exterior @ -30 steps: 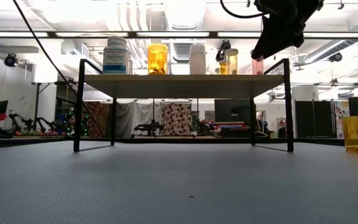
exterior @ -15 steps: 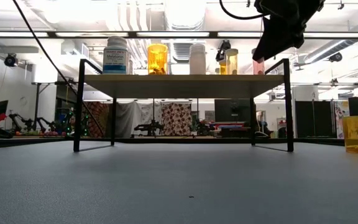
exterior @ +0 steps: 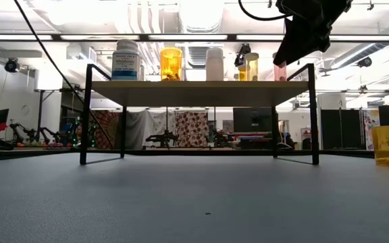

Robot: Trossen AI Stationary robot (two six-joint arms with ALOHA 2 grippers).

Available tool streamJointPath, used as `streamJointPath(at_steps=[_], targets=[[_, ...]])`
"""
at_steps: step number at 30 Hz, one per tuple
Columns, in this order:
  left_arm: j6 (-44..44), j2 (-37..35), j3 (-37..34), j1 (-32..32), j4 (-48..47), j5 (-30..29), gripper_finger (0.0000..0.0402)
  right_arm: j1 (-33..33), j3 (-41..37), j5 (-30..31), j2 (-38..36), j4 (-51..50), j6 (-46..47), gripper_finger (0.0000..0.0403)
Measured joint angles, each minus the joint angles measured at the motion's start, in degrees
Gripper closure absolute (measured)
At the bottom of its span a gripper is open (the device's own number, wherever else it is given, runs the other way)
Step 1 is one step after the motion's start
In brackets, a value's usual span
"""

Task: Pick and place medicine bottles onto shelf by color
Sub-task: Put the pink bottle on the shelf

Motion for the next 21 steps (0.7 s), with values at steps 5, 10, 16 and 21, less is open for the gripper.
streamJointPath(at_steps=[5,10,16,21], targets=[[0.00,0.02,0.00,0.00,0.01,0.01,0.0169,0.00,-0.26,0.02,0.00,-0.02,1.15,0.0244],[0.00,0.04,0.00,0.00,0.00,0.00,0.0169,0.00,0.00,0.06,0.00,-0.04,1.38,0.0220],[-0.50,0.04,0.00,0.00,0.02,0.02,0.0169,0.00,2.22,0.12,-0.09,-0.27,0.53,0.0218],[-1.70,0.04,0.00,-0.07,0.00,0.01,0.0169,0.00,4.27,0.08,-0.09,-0.70,-1.28,0.0218]])
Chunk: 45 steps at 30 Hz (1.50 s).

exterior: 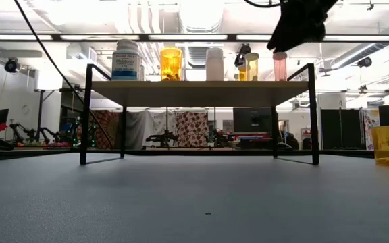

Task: Pick and place medicine bottles onto shelf by color
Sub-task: Put the pink bottle on the shelf

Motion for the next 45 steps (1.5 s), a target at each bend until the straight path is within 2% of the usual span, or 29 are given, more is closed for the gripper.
streamJointPath(at_steps=[4,7,13,17,24,33,37,42,45], targets=[[-3.93,0.47,0.05,-0.11,0.10,0.19,0.0169,0.02,2.60,-1.35,0.00,-1.84,-2.28,0.0218],[-7.21,2.79,0.12,-0.11,0.30,0.31,0.0169,0.02,4.96,-4.94,-0.02,-4.73,-4.82,0.0222],[-7.80,11.87,1.52,0.00,4.73,0.55,0.0170,0.04,8.27,-12.50,-0.02,-9.10,-8.45,0.0247],[-7.33,17.83,4.27,0.73,6.58,0.57,0.0190,0.04,8.91,-15.56,-0.07,-12.10,-8.99,0.0277],[-7.32,25.10,7.85,4.35,6.62,0.54,0.0270,0.02,7.79,-14.89,0.01,-16.82,-8.87,0.0339],[-10.35,30.21,7.80,10.45,8.27,0.02,0.0390,0.00,4.36,-9.00,0.15,-16.06,-9.83,0.0392],[-10.35,31.13,7.72,11.71,9.62,-0.58,0.0394,0.02,3.59,-8.99,0.15,-15.53,-9.89,0.0394],[-9.99,31.19,7.63,12.31,8.98,-9.04,0.0400,0.02,3.34,-9.01,0.15,-14.32,-9.90,0.0394],[-9.84,31.19,7.57,12.65,8.87,-10.50,0.0401,0.02,3.34,-9.01,0.15,-14.12,-10.23,0.0394]])
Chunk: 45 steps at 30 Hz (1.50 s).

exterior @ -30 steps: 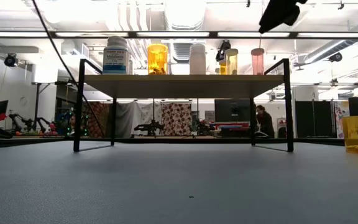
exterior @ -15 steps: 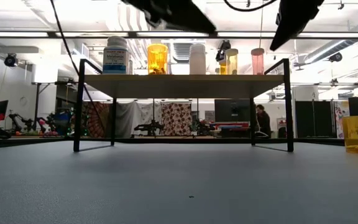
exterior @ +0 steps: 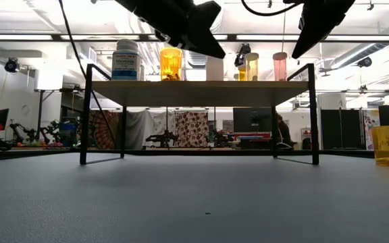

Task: Pick and place medicine bottles onto shelf by color
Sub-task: Put the pink bottle on the shelf

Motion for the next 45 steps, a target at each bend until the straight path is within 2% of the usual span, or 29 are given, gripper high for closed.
streamJointPath(at_steps=[17,30,34,45], targets=[[-0.07,0.42,-0.55,1.63,0.13,-0.02,0.0401,0.00,-0.31,0.08,0.00,1.11,-0.71,0.0394],[3.63,-5.19,0.14,-4.75,0.35,0.20,0.0402,-0.02,-2.05,1.64,0.04,4.87,-2.25,0.0394],[4.36,-7.64,0.02,-6.53,0.13,0.22,0.0402,-0.01,-2.11,4.32,0.33,5.93,-2.71,0.0394],[6.01,-8.35,-0.25,-7.68,0.08,0.20,0.0402,-0.02,-2.14,4.07,1.03,5.77,-2.37,0.0394]])
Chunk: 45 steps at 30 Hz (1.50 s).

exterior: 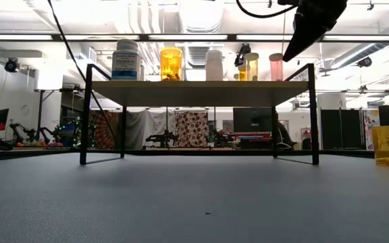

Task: Pick and place medicine bottles onto shelf by color
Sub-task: Put the pink bottle on the shelf, then put the large orange bottle on the shelf

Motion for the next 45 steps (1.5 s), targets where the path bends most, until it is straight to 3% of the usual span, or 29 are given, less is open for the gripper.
streamJointPath(at_steps=[14,20,28,36,45], targets=[[-0.07,0.00,-0.50,-0.14,0.03,0.00,0.0402,0.02,2.34,-2.05,-0.04,-3.87,0.73,0.0394],[2.11,-0.73,-0.52,-1.03,0.10,0.01,0.0402,0.25,5.76,-7.20,-0.38,-7.26,1.50,0.0394],[7.30,-2.94,-0.96,-3.15,-0.06,0.04,0.0402,1.00,5.64,-11.10,-3.54,-12.83,10.29,0.0394],[10.21,-8.42,-3.77,-5.65,0.03,0.10,0.0402,4.50,3.17,-21.14,-5.40,-13.89,14.97,0.0394],[11.77,-12.17,-6.71,-6.16,0.05,0.16,0.0402,6.86,-5.42,-21.02,-5.38,-13.95,23.63,0.0394]])
